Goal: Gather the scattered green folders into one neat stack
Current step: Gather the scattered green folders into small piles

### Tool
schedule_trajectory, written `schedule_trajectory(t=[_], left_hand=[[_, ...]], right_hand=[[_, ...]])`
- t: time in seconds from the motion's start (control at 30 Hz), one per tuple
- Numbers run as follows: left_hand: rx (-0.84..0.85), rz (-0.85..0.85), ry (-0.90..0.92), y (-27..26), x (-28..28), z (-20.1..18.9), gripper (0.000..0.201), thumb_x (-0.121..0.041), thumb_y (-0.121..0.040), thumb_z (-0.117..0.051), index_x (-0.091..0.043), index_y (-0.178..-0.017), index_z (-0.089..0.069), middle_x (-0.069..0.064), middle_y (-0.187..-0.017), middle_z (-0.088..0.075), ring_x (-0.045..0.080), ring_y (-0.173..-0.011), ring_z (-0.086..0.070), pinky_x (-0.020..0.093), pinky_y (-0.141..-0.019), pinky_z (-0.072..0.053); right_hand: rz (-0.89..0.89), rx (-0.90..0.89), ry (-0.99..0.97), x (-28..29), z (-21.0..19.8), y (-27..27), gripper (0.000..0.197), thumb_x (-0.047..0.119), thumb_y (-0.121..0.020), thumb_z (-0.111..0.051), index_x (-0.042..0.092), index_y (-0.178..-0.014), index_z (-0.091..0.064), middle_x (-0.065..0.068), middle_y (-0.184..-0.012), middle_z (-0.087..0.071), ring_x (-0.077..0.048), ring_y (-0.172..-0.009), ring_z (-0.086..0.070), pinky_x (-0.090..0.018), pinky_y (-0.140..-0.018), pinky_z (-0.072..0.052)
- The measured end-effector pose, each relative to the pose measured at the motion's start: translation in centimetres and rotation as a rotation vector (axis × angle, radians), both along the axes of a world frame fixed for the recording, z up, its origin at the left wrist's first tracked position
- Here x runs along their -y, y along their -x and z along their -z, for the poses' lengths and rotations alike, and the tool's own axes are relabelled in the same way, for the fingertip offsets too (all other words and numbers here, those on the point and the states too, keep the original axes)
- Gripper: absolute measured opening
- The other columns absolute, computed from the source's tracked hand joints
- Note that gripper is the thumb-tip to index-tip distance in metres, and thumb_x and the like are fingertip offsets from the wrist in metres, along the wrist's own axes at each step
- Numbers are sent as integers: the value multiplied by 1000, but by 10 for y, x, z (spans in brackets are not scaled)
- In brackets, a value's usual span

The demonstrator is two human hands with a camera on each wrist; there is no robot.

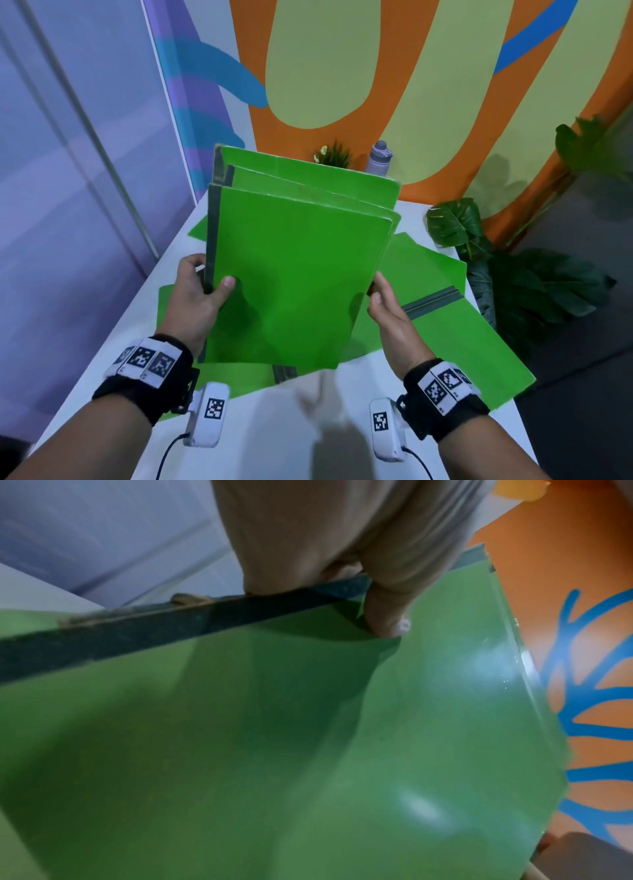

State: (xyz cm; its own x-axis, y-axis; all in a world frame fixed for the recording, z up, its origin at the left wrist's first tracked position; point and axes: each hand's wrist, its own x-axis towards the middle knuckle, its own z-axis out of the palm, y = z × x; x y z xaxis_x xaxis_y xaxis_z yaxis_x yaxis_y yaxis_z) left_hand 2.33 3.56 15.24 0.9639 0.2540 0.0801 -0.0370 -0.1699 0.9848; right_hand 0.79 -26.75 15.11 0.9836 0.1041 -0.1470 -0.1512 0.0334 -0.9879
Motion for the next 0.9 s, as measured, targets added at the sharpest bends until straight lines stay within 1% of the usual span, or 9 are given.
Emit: schedule_trajectory(t=[0.1,0.17,0.27,0.37,0.47,0.57,0.63,0.77,0.9], left_hand=[[-51,123,81,-1,17,0,25,-19,-92,-61,-39,-103,-50,5,-113,-63,27,-112,-57,53,-102,-44],[-123,130,79,0,30,6,18,-33,-90,-61,-34,-106,-53,4,-118,-64,28,-117,-56,56,-104,-42],[-257,158,78,-4,45,27,55,-62,-86,-47,-25,-126,-52,7,-137,-55,27,-130,-47,53,-114,-32],[-429,267,-244,-5,58,63,58,-40,-102,-28,-7,-149,-30,13,-157,-30,28,-145,-29,40,-117,-22],[-571,439,-644,0,61,109,62,-46,-100,-22,-16,-154,-19,12,-164,-9,31,-150,-12,46,-122,-15],[-681,546,-871,9,52,144,61,-55,-97,-14,-32,-154,-13,1,-165,-1,34,-151,-4,61,-118,-14],[-676,525,-990,21,41,154,60,-58,-95,-19,-36,-152,-18,-3,-164,-12,29,-150,-13,64,-113,-20],[-741,262,-1209,38,11,154,73,-74,-80,-38,-26,-133,-46,2,-136,-51,24,-123,-52,52,-98,-47],[-804,163,-1206,42,-9,152,78,-74,-74,-50,-16,-126,-48,7,-125,-52,27,-115,-52,44,-91,-50]], right_hand=[[65,24,122,-2,1,-3,83,45,-84,-61,45,-146,-6,13,-158,-6,-10,-144,-12,-39,-116,-19],[100,-44,120,-1,5,-5,84,29,-91,-58,30,-150,2,2,-160,0,-15,-146,-6,-40,-116,-16],[209,-52,180,5,12,-2,73,19,-93,-55,25,-150,-10,-3,-160,-8,-18,-145,-11,-41,-114,-18],[293,-65,214,14,19,3,64,12,-93,-52,26,-148,-20,-4,-158,-16,-22,-145,-15,-42,-113,-21],[338,-100,273,27,27,6,64,11,-94,-51,26,-148,-21,-4,-158,-18,-23,-144,-17,-40,-114,-21],[357,-151,334,41,38,6,64,9,-93,-52,25,-148,-23,-5,-157,-21,-24,-143,-22,-40,-114,-23],[374,-185,359,48,45,6,64,9,-93,-53,26,-147,-24,-7,-157,-22,-26,-142,-26,-42,-114,-27],[399,-260,350,59,58,8,65,8,-92,-52,27,-147,-23,-9,-157,-20,-31,-136,-35,-46,-107,-38],[396,-297,361,57,61,11,65,6,-93,-51,23,-148,-22,-9,-157,-21,-33,-124,-49,-38,-91,-47]])
